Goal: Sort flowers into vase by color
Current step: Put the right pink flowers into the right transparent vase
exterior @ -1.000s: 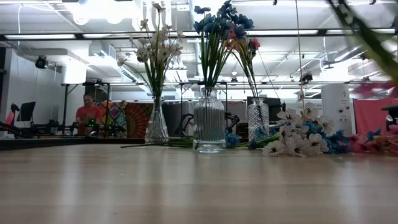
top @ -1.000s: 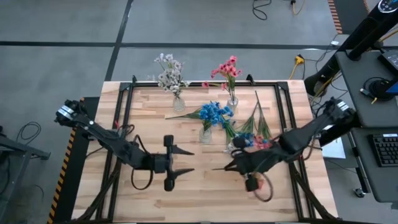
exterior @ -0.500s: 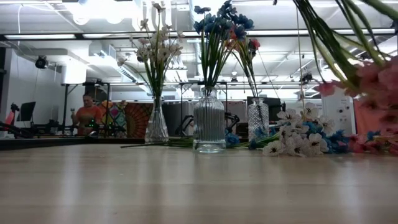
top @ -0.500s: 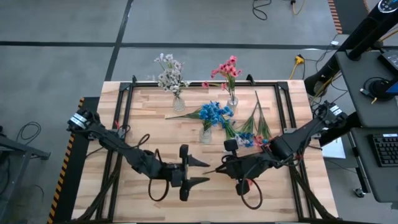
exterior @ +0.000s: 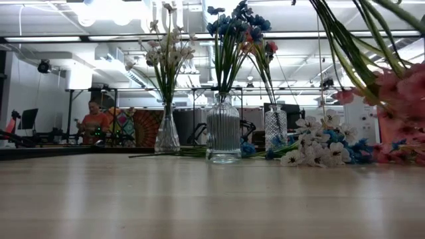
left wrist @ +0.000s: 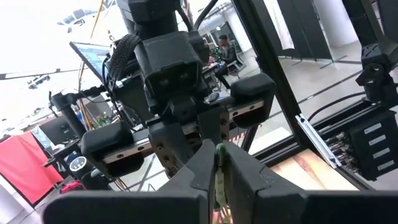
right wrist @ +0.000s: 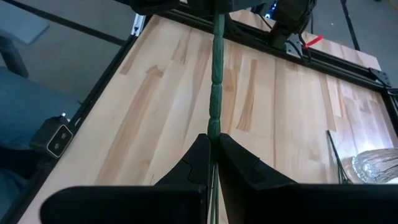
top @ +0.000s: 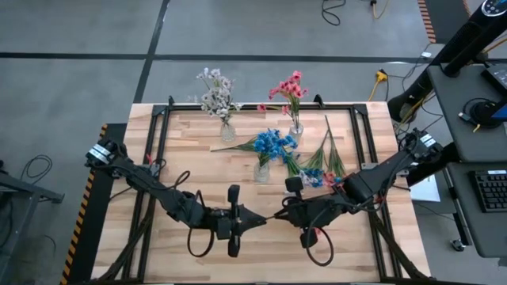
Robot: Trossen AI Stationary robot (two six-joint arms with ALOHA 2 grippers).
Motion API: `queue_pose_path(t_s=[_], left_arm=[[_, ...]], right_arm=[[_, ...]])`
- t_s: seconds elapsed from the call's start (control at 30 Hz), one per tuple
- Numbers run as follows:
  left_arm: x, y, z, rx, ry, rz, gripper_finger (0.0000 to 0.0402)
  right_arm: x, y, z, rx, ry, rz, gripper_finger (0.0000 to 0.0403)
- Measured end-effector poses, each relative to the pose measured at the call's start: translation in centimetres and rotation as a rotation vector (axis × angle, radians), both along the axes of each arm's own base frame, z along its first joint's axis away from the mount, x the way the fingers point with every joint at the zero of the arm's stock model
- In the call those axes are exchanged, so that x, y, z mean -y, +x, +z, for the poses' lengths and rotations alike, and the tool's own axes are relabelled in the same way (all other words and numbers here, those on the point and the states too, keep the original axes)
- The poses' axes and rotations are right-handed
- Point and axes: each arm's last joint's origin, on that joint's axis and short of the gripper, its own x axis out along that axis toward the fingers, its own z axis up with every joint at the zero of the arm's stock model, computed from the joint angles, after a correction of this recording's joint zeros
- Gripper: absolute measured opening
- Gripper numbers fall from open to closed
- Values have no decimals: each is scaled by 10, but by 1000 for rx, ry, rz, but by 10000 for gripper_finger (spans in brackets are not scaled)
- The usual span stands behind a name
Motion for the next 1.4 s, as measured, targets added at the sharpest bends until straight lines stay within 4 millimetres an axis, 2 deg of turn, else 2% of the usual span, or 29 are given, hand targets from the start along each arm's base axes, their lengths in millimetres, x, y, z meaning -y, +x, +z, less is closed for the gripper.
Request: queue_pose_path(t_s=[0.17,0.4,0.57,0.67,0.9,1.07,1.23,1.4], left_arm=[[0,0,0,5,28,3,2],[1,-4,3,14,141,16,1],[-1,-7,12,58,235,32,1],[-2,-8,15,88,270,44,1],[-6,-6,18,110,297,62,0],[-7,-6,21,141,312,78,0],[-7,-6,21,145,337,82,0],[0,-5,14,130,347,63,0]], right_arm=[[2,-4,4,7,27,-13,22],[13,-18,24,78,80,-132,101],[21,-33,46,145,300,-227,148],[17,-38,47,173,421,-250,164],[-11,-42,14,172,636,-252,192],[-24,-45,-20,221,803,-364,212],[-30,-42,-62,379,1026,-425,231],[-45,-42,-85,615,1239,-411,253]])
